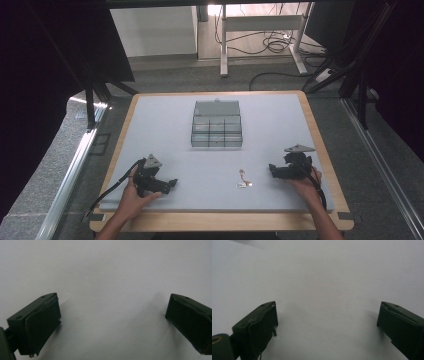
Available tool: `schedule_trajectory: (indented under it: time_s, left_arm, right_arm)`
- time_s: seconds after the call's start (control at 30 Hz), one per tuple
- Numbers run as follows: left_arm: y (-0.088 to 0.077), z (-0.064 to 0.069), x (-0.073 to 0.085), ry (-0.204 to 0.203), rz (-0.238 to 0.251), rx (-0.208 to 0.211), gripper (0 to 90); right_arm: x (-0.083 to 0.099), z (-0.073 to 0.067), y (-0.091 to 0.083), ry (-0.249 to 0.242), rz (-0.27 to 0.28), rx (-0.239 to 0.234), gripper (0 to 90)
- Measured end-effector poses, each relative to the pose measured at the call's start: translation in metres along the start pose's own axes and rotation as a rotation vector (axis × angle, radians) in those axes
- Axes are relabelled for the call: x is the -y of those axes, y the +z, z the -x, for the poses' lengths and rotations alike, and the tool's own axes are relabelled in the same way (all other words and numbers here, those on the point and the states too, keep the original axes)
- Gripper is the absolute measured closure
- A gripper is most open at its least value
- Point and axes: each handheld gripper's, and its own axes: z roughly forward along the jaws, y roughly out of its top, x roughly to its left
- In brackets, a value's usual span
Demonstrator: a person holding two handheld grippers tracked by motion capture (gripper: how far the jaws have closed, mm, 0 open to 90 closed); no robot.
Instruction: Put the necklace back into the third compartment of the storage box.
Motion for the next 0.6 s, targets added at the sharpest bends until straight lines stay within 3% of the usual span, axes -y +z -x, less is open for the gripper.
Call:
schedule_trajectory:
  time_s: [0.6]
  left_arm:
    - [-0.0003,0.0003,0.0002,0.001,0.002,-0.002,0.0]
  right_arm:
    - [0.0028,-0.0020,-0.0101,-0.012,-0.021,-0.008,16.0]
